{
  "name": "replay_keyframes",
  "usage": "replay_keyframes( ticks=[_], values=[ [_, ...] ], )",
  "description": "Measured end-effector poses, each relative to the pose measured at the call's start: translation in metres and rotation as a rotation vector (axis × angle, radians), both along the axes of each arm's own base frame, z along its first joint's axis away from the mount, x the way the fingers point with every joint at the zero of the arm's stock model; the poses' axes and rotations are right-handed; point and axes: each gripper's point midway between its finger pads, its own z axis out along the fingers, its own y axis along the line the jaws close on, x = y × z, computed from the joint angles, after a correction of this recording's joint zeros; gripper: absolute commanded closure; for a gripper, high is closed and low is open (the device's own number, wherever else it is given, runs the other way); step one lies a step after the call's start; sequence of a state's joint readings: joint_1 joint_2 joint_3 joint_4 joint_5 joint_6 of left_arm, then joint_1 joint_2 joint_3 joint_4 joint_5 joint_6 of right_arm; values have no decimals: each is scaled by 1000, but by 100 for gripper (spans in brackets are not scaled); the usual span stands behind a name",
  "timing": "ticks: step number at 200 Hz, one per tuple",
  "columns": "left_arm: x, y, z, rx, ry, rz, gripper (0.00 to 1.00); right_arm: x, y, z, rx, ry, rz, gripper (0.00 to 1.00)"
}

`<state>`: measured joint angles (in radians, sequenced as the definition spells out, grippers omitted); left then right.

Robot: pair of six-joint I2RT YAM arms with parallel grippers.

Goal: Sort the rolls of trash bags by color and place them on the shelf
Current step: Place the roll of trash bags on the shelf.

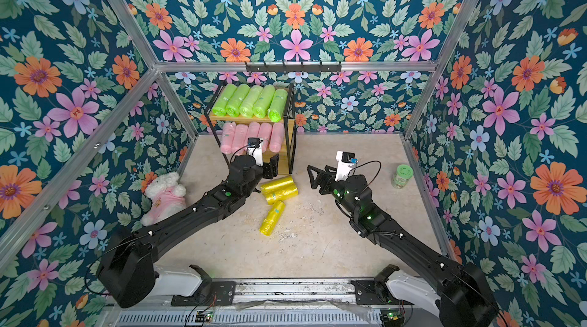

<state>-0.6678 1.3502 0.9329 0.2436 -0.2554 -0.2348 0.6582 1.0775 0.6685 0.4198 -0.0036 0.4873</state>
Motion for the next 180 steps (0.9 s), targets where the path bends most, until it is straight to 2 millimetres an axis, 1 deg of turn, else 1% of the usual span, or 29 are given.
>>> replay_keyframes(
  ticks=[40,74,104,122,150,180],
  values=[
    [-14,2,-1,-23,28,-36,26,1,6,-1,-12,2,24,10],
    [-26,10,-5,-32,54,-38,26,2,8,-2,-17,5,35,10],
    [-35,15,-4,-37,61,-47,26,2,12,-5,-23,14,49,10],
    [-38,19,-5,-33,71,-45,26,3,12,-3,-20,12,50,10],
    [-42,23,-4,-43,80,-38,26,4,14,-7,-26,22,56,10],
    [-45,21,-7,-50,97,-57,26,4,16,-11,-30,29,66,10]
  ],
)
